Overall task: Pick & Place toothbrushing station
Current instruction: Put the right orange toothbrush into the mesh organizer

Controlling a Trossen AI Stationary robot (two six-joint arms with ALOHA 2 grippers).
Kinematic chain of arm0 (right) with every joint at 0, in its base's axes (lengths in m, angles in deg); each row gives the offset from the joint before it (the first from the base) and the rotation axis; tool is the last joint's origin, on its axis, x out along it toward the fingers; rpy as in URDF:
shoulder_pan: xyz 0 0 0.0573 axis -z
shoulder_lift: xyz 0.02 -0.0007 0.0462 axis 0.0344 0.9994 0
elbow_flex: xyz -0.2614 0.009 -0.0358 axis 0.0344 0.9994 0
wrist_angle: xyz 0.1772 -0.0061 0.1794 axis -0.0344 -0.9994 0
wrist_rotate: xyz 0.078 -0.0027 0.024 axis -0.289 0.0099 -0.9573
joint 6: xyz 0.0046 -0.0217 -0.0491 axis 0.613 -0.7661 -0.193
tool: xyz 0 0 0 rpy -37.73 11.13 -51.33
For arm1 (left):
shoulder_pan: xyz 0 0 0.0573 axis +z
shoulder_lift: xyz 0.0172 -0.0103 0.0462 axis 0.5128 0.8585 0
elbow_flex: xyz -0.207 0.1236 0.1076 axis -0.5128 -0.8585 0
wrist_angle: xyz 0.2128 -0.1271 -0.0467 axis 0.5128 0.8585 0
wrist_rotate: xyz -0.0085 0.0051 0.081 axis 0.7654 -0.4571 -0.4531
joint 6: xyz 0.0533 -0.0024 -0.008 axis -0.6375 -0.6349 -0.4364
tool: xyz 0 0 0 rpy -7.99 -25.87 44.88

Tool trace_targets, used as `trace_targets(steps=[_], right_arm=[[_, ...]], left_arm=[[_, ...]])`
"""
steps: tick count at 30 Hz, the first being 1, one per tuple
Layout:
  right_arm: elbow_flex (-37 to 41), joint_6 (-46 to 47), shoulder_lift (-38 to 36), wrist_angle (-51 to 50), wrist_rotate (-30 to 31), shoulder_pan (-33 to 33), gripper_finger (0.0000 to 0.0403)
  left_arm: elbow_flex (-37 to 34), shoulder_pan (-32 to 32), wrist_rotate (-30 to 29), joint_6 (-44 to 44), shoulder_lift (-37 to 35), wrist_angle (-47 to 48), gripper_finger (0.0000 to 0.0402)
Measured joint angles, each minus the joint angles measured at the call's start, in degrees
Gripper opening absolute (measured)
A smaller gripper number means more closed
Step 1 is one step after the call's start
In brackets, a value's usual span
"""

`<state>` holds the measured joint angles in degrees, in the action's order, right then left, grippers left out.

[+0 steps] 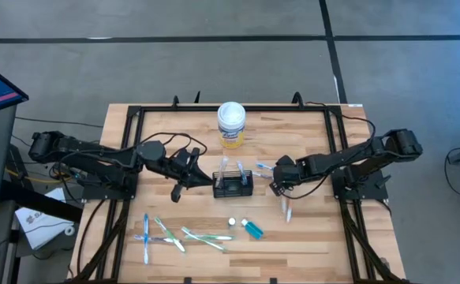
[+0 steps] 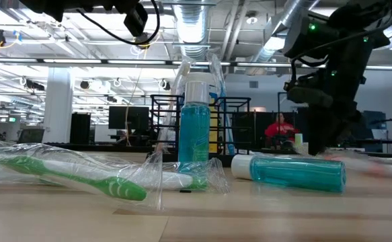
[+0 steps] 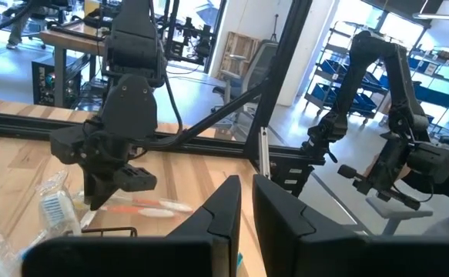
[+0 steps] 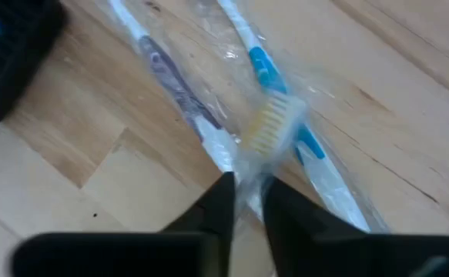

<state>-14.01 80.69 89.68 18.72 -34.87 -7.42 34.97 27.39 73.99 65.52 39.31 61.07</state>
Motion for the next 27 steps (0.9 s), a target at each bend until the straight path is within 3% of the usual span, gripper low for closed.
trace_targets(steps=[3,14,27], right_arm=[[0.0,-1.5,-1.1,0.0,-0.1,0.0,0.0008],[0.0,-3.8,-1.9,0.6,0.1,0.0,0.0001],[-0.1,-14.2,-15.8,11.9,9.1,-1.7,0.0]], left_arm=[[0.0,0.0,0.0,0.0,0.0,0.0,0.003],[0.0,0.0,0.0,0.0,0.0,0.2,0.003],[0.0,0.0,0.0,0.0,0.0,0.7,0.003]])
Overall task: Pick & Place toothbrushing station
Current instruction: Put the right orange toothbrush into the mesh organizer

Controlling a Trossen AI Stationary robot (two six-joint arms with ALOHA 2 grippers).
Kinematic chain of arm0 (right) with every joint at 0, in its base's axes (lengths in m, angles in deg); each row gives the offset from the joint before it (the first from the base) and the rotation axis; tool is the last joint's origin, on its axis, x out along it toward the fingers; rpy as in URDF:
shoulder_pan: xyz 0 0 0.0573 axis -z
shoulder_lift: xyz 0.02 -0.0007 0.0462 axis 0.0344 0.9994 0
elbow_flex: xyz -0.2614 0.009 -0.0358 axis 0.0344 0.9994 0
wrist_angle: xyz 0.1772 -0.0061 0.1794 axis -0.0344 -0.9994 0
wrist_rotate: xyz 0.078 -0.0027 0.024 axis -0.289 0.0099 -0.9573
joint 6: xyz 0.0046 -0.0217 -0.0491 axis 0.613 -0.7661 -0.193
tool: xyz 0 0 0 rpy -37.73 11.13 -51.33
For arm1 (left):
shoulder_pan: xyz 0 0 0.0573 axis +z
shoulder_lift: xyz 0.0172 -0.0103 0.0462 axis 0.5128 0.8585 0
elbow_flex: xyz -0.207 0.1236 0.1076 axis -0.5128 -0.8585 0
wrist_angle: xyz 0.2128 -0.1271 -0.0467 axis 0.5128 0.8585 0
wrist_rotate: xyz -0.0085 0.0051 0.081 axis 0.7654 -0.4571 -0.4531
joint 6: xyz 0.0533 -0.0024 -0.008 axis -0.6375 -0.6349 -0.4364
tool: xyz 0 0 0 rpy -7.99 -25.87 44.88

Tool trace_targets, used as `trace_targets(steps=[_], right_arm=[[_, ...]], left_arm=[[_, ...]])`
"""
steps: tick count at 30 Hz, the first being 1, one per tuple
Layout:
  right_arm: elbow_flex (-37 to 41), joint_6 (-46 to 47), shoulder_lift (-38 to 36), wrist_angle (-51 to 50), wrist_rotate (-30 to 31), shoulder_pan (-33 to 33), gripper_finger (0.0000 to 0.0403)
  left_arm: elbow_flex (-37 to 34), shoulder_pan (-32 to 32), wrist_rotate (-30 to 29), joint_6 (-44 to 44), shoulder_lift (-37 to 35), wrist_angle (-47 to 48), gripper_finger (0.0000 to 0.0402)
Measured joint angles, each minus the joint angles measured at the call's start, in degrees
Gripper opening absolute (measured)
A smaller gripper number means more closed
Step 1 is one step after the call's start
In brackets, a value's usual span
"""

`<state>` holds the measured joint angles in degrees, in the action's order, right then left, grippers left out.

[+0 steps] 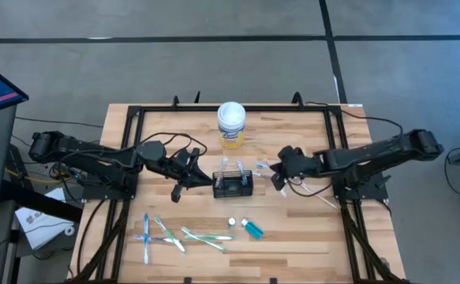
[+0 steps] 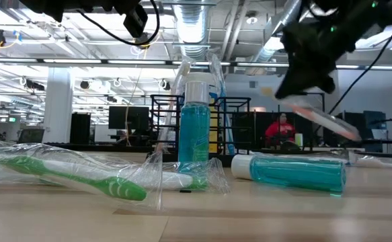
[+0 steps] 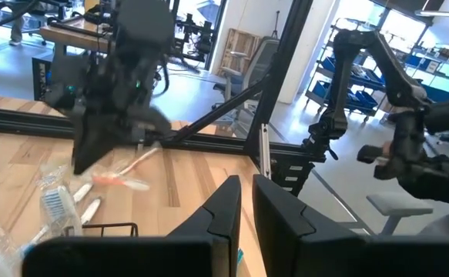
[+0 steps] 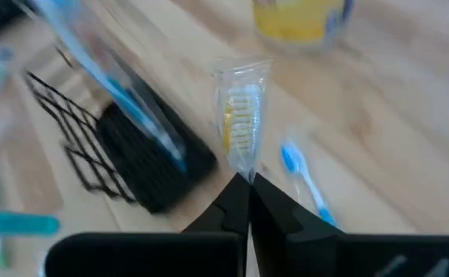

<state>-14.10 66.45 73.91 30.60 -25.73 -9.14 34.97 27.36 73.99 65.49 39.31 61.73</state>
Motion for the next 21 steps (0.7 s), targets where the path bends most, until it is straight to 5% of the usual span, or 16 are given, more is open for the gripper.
trace_targets(steps=[7,21], right_arm=[[0.0,-9.6,-3.8,10.2,7.2,-1.9,0.0],[0.0,-26.7,1.8,31.0,8.6,-2.0,0.0]], left_arm=[[0.0,0.0,0.0,0.0,0.0,0.0,0.003],[0.0,0.0,0.0,-1.4,0.0,0.3,0.003]])
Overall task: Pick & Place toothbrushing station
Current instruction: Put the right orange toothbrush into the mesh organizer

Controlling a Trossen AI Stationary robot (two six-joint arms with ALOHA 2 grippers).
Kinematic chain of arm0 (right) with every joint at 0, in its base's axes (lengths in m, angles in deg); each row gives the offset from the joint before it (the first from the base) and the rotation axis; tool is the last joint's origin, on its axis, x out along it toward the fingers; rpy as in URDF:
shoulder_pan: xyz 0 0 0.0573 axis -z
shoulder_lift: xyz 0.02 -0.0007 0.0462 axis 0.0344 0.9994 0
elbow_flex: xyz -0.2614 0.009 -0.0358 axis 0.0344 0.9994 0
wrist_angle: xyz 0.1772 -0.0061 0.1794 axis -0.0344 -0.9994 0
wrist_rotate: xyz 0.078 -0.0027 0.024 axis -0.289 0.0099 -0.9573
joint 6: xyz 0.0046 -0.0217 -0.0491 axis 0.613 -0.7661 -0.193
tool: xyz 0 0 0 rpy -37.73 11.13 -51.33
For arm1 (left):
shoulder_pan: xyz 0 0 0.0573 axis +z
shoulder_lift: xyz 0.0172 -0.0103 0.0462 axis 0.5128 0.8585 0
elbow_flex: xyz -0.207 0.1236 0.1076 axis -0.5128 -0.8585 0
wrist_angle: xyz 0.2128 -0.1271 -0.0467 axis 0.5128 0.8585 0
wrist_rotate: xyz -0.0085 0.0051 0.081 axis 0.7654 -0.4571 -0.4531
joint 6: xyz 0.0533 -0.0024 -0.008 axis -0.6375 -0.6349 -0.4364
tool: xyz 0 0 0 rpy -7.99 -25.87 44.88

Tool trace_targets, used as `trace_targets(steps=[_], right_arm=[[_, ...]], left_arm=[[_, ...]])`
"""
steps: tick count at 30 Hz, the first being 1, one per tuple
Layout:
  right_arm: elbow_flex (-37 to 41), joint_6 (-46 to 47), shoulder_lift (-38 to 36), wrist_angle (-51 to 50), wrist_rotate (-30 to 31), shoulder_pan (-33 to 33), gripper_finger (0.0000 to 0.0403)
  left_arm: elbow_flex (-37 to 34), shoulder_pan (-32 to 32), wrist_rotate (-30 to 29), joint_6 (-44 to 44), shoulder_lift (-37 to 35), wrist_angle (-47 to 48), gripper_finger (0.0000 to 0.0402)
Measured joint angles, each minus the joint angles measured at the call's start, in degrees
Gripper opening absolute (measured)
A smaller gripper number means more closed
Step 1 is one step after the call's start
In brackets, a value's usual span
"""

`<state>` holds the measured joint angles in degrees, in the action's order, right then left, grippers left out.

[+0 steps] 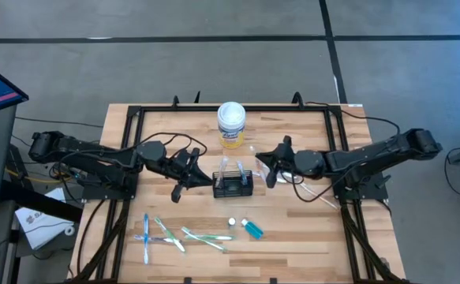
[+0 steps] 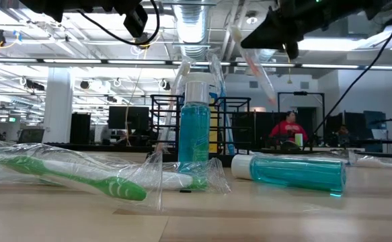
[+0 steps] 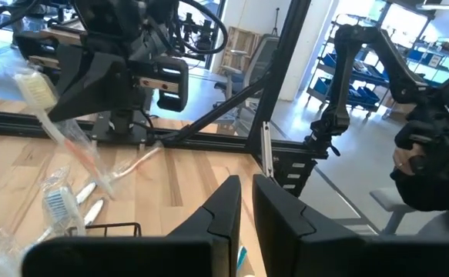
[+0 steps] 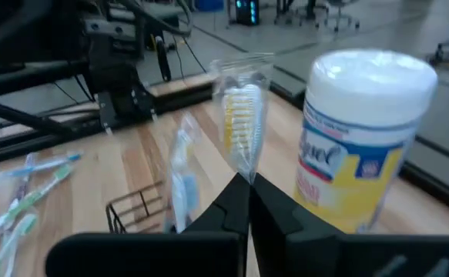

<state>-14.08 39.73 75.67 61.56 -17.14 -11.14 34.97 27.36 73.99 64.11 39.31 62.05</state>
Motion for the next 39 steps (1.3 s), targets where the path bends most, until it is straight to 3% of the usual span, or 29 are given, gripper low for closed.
trace_targets(steps=[10,23,32,39], right_arm=[[0.5,-7.7,0.9,10.7,0.0,-0.2,0.0],[12.5,-15.1,0.8,37.9,-2.6,-0.6,0.0],[16.0,-16.2,0.9,44.6,-4.2,-0.5,0.0],[15.9,-18.3,9.3,55.8,-5.7,-0.1,0.0]], left_arm=[[0.0,0.0,0.0,-0.1,0.0,0.1,0.003],[0.0,0.0,-0.2,-0.1,0.0,0.1,0.003],[0.0,0.0,-1.8,-1.1,0.0,0.1,0.003],[0.0,0.0,-2.8,-1.4,0.0,0.1,0.003]])
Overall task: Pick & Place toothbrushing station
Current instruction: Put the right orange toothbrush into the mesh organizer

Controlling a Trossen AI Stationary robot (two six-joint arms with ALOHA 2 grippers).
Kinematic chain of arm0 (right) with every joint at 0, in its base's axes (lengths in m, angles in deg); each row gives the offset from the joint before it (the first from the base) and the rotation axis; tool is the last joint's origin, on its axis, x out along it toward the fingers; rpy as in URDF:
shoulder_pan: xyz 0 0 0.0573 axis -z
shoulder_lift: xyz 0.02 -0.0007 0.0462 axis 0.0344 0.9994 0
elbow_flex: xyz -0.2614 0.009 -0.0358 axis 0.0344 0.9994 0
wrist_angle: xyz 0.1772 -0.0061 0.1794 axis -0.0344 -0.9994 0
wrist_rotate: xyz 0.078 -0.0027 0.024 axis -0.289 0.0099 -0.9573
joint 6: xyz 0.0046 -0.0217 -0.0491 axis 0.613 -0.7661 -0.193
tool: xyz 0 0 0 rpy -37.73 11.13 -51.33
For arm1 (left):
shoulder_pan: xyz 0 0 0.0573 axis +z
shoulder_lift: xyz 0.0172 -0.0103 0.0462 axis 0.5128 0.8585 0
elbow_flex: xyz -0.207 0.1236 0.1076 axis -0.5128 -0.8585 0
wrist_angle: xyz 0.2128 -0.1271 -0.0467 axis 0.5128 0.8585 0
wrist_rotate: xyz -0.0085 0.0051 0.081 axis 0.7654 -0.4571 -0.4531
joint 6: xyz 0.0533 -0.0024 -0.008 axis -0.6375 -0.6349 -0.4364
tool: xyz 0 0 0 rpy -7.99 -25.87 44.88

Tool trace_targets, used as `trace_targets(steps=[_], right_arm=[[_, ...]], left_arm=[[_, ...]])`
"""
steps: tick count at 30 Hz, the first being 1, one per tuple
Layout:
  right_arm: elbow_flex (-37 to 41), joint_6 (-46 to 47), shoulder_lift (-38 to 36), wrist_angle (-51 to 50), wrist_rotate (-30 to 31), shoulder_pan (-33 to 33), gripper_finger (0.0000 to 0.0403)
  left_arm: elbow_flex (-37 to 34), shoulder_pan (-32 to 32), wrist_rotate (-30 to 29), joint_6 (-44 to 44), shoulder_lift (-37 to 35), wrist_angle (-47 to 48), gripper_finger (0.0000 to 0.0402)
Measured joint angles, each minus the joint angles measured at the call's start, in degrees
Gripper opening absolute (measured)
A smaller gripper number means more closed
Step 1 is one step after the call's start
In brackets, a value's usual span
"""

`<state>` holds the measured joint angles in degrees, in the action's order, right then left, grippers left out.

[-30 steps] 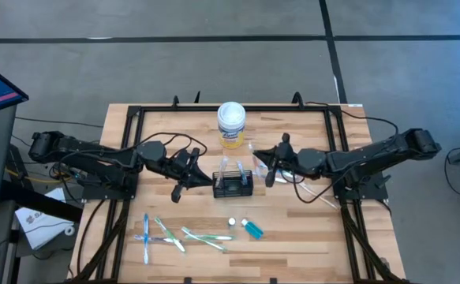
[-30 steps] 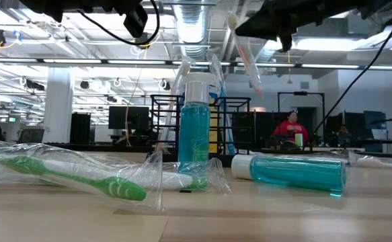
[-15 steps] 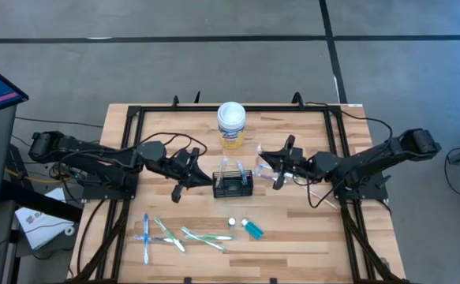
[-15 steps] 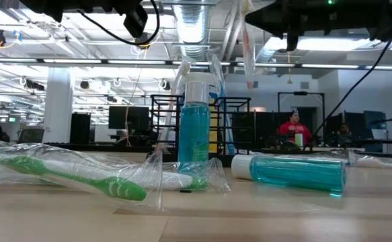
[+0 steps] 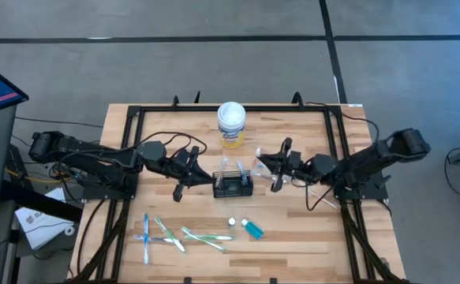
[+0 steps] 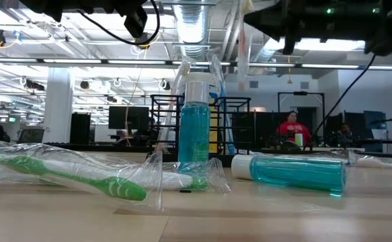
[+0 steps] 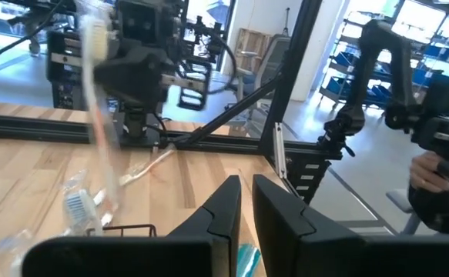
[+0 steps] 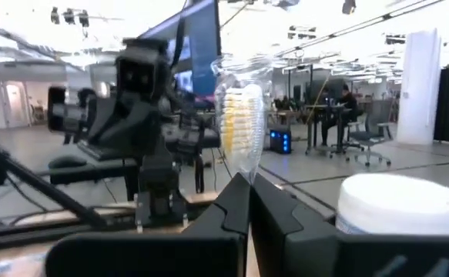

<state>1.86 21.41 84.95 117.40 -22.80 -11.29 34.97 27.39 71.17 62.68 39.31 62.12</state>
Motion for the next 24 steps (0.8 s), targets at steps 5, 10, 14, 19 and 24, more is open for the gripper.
trace_targets(steps=[5,10,14,19,24], right_arm=[[0.1,-0.9,6.4,7.3,-0.4,0.9,0.0],[0.1,-0.5,9.8,9.5,-0.4,1.0,0.0],[0.1,-0.4,11.9,9.8,-0.4,1.0,0.0],[0.0,-0.4,15.0,11.4,-0.4,1.0,0.0],[0.0,-0.4,17.0,14.1,-0.4,1.0,0.0]], left_arm=[[0.0,0.0,-0.2,0.0,0.0,0.0,0.003],[0.0,0.0,-0.4,0.0,0.0,0.1,0.003],[0.0,0.0,-0.4,0.0,0.0,0.1,0.003],[0.0,0.0,-0.4,0.0,0.0,0.1,0.003],[0.0,0.0,-0.4,0.0,0.0,0.1,0.003]])
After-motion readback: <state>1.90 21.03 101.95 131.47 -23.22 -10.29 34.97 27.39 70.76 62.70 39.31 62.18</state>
